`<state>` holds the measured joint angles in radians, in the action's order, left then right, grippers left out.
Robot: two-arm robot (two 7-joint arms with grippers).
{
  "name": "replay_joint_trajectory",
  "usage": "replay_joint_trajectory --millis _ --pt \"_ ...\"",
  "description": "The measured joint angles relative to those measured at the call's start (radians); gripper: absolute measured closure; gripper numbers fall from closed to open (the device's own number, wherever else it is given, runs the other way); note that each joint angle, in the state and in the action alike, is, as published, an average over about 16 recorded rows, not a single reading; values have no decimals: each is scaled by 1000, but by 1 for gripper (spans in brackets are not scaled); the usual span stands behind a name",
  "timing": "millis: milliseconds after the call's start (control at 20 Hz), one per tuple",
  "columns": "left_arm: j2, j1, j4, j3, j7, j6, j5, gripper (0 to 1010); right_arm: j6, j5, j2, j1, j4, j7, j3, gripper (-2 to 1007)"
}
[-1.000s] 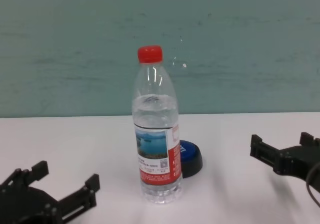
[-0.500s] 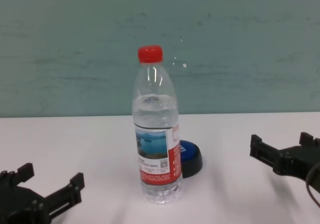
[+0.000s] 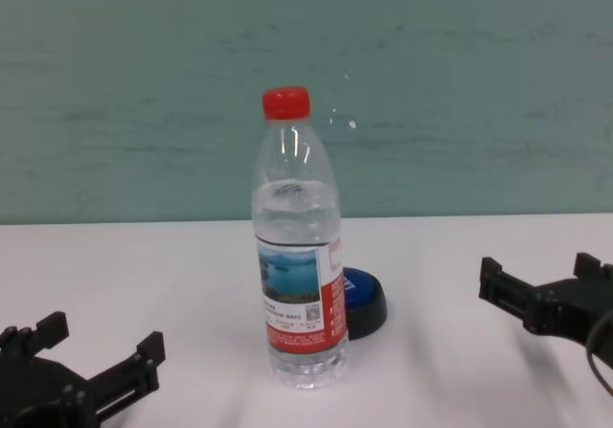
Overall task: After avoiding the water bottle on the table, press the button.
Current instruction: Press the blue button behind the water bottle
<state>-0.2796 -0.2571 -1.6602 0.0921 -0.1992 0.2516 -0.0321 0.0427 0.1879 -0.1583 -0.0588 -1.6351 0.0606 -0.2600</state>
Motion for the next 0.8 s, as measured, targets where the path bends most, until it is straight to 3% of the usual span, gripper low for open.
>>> replay_joint_trajectory --millis 800 --pt "-4 -3 -3 2 -5 7 0 10 0 -3 -4 0 -3 -9 -1 1"
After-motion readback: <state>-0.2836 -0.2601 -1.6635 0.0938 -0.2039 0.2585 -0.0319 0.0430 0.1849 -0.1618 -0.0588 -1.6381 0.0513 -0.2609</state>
